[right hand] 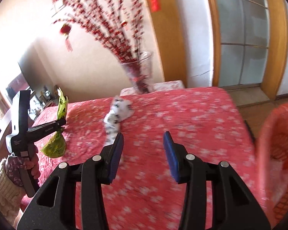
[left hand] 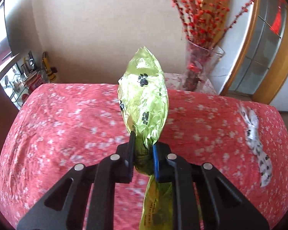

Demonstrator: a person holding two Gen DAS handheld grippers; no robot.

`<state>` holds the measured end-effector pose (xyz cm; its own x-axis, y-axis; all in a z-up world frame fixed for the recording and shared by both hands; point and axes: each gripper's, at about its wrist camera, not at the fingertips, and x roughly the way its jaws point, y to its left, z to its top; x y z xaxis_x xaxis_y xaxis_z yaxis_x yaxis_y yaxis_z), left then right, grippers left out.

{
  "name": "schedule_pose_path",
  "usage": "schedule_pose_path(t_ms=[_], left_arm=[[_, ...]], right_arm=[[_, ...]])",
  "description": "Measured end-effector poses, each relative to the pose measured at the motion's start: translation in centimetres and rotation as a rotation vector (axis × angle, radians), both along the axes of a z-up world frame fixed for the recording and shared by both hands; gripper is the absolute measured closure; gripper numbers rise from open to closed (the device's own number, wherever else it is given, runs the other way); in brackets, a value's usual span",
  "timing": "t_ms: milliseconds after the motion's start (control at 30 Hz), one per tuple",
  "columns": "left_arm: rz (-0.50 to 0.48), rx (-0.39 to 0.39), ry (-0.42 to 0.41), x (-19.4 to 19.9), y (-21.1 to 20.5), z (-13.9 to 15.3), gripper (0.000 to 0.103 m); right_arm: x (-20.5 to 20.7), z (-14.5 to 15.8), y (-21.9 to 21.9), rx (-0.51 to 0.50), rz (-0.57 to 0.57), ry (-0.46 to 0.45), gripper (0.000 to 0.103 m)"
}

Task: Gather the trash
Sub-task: 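Grasp the green paw-print bag with the left gripper while the right grasps the white paw-print bag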

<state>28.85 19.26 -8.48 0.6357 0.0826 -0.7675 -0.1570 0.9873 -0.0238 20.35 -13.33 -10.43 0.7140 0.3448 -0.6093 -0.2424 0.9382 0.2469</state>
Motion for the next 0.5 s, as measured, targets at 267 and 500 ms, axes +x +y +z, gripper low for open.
schedule_pose_path(t_ms=[267,500], left_arm=[[0.049,-0.013,-0.003,-0.9,3.3,0.4,0.087],[0.043,-0.029,-0.009,-1.6,3.9,0.4,0.087]], right_arm=[[4.5,-1.9,6.9,-0.062,0.087,0.093,0.068],[4.3,-3.1,7.7,-0.140,0.092,0.126,0.092]])
